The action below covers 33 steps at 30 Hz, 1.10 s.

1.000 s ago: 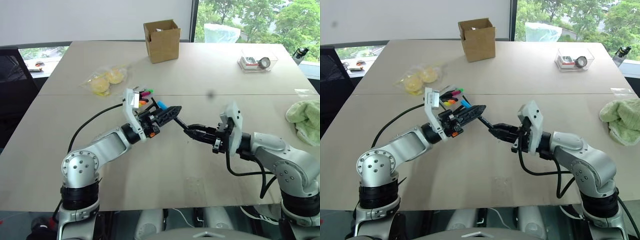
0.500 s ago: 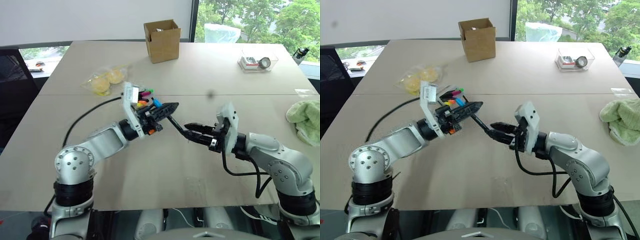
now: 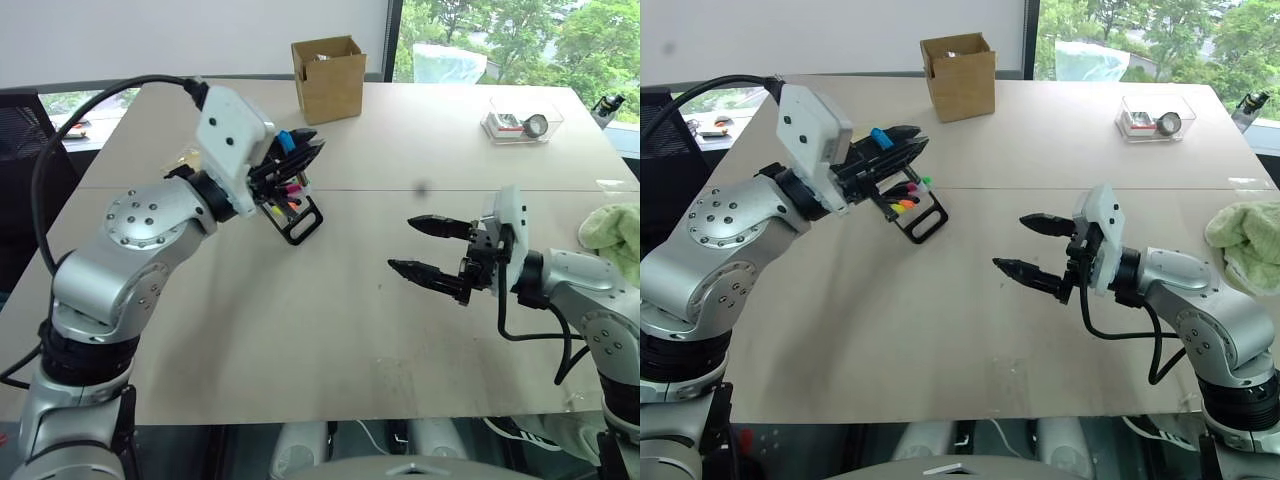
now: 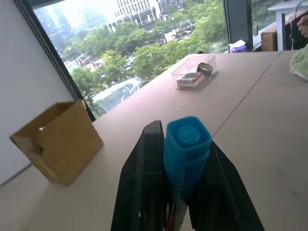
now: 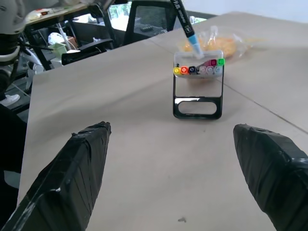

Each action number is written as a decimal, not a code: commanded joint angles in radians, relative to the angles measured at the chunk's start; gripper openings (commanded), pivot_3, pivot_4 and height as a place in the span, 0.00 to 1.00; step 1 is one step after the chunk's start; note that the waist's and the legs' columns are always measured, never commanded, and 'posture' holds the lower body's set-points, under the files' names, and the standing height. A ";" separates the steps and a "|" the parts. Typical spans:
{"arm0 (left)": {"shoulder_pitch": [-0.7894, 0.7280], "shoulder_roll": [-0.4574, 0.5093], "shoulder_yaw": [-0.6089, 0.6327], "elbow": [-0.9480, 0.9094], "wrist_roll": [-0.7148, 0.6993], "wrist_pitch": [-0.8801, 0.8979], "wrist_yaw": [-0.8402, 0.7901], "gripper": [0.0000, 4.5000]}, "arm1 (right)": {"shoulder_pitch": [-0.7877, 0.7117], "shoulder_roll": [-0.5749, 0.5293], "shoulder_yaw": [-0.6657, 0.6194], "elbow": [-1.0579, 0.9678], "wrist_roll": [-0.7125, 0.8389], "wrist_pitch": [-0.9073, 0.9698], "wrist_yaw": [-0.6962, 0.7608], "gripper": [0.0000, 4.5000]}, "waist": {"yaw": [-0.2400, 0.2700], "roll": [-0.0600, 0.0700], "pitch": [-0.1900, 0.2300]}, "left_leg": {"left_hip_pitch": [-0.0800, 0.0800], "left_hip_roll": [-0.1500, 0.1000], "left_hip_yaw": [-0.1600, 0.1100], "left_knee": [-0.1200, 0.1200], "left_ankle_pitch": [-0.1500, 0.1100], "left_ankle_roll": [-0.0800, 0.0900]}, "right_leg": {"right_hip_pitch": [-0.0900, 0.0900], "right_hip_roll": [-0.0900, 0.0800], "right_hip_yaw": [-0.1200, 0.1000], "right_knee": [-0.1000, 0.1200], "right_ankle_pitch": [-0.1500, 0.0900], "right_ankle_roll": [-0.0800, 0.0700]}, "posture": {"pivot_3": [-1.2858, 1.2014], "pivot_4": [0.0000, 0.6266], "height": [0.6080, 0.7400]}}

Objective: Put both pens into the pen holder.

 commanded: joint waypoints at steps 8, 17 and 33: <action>0.026 0.029 -0.106 0.098 0.418 -0.277 -0.114 0.00 | 0.005 0.006 -0.015 -0.031 0.022 -0.056 -0.022 0.97 | 0.001 0.000 0.000 | 0.000 0.000 0.000 0.000 0.000 0.000 | 0.000 0.000 0.000 0.000 0.000 0.000 | 0.52 0.24 1.00; 0.077 -0.001 -0.093 0.157 0.504 -0.293 -0.156 0.00 | 0.033 -0.011 -0.019 -0.052 0.010 -0.103 -0.009 0.97 | 0.001 0.000 0.000 | 0.000 0.001 0.000 0.000 0.000 0.001 | 0.000 0.000 -0.001 0.000 0.000 0.000 | 0.52 0.24 1.00; 0.127 -0.169 0.207 0.042 0.002 0.035 -0.251 0.87 | 0.063 -0.053 -0.013 -0.127 -0.085 -0.193 -0.040 1.00 | -0.002 0.000 0.000 | -0.001 0.001 -0.002 0.002 0.000 0.001 | 0.000 -0.001 -0.003 0.002 0.000 0.001 | 0.52 0.24 1.00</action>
